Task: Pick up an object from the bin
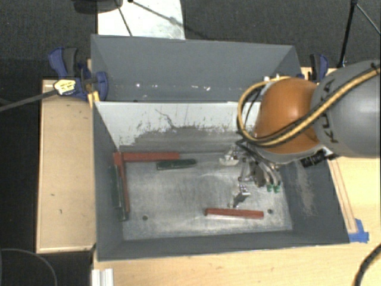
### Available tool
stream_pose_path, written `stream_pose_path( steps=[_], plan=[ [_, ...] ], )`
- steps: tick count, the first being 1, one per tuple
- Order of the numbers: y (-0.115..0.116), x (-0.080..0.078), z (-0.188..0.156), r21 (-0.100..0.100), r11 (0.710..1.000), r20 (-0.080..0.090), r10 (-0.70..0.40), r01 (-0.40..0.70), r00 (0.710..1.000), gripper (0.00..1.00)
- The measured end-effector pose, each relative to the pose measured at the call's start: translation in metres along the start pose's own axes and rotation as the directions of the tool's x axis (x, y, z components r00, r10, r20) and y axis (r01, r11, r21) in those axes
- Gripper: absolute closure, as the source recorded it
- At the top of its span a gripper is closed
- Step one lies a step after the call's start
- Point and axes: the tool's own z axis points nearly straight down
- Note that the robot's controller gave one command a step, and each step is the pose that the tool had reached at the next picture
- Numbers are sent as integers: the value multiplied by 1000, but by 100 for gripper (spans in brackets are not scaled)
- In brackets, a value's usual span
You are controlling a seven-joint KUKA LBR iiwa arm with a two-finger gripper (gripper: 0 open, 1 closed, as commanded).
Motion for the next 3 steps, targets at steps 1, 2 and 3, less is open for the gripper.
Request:
stream_pose_path(
  steps=[1, 2, 3],
  plan=[
    [-20, 23, 61, 1, 995, -3, 103, -103, 995, 100],
    [-20, 23, 61, 1, 995, -3, 103, -103, 995, 100],
    [-20, 17, -87, 0, 995, 0, 102, -102, 995, 100]
  ],
)
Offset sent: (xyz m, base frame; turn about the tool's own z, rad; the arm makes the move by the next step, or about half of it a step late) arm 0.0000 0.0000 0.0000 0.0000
